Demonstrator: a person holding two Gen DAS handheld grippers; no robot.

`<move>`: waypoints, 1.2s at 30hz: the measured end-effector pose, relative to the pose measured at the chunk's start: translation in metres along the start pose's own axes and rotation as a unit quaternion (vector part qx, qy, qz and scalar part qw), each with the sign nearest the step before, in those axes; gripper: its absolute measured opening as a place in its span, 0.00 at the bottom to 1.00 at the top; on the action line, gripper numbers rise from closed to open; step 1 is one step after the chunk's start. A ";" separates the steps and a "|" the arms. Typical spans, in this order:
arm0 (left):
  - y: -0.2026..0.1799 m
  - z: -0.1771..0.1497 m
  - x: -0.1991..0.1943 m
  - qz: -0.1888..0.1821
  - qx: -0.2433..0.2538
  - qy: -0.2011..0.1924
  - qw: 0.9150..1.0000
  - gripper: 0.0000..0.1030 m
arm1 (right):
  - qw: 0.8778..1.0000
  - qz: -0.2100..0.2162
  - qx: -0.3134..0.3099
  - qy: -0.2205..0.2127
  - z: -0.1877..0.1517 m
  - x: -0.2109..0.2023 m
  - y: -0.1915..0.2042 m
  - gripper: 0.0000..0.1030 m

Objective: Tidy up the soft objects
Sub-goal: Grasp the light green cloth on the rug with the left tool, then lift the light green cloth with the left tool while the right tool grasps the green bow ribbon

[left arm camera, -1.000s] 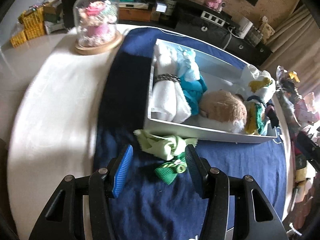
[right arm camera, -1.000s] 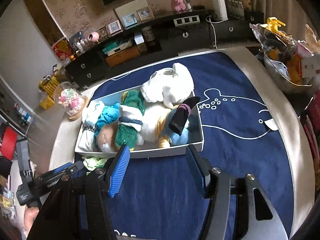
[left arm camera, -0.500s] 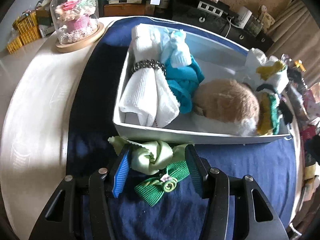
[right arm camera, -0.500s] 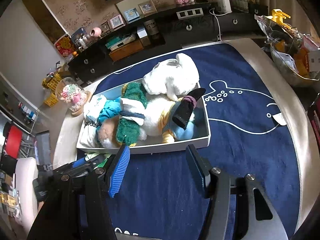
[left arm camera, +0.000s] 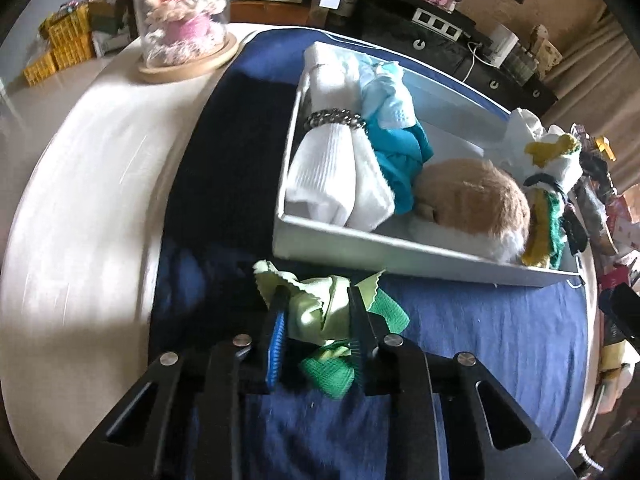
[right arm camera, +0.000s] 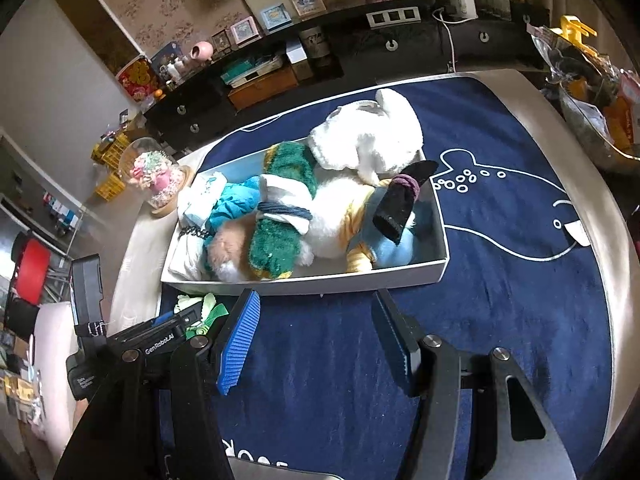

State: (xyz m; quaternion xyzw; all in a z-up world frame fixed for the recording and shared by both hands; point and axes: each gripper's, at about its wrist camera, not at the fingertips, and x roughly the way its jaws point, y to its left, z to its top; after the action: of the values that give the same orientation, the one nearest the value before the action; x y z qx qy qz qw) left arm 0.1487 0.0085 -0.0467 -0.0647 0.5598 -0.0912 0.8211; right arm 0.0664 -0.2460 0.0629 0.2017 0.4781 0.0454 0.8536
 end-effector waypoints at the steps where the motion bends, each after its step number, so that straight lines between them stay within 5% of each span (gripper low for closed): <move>1: 0.001 -0.002 -0.003 0.002 -0.001 0.000 1.000 0.25 | 1.000 0.000 -0.006 0.002 0.000 0.000 0.003 1.00; 12: 0.021 -0.008 -0.076 0.016 -0.023 -0.062 0.998 0.25 | 0.990 -0.047 -0.093 0.090 -0.021 0.035 0.049 1.00; 17: 0.028 -0.002 -0.091 0.009 -0.039 -0.075 0.996 0.25 | 0.990 -0.034 -0.085 0.103 -0.027 0.045 0.054 1.00; 23: 0.051 0.002 -0.108 0.008 -0.074 -0.090 0.993 0.26 | 0.982 -0.100 -0.117 0.110 -0.032 0.065 0.085 1.00; 36: 0.070 0.002 -0.139 -0.007 -0.091 -0.121 0.988 0.26 | 0.971 -0.141 -0.089 0.171 -0.025 0.131 0.160 1.00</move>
State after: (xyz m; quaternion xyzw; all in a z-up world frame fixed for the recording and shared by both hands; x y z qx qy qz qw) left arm 0.1058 0.1076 0.0657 -0.1538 0.4615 -0.0370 0.8729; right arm 0.1346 -0.0574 0.0092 0.0447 0.6347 0.0010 0.7715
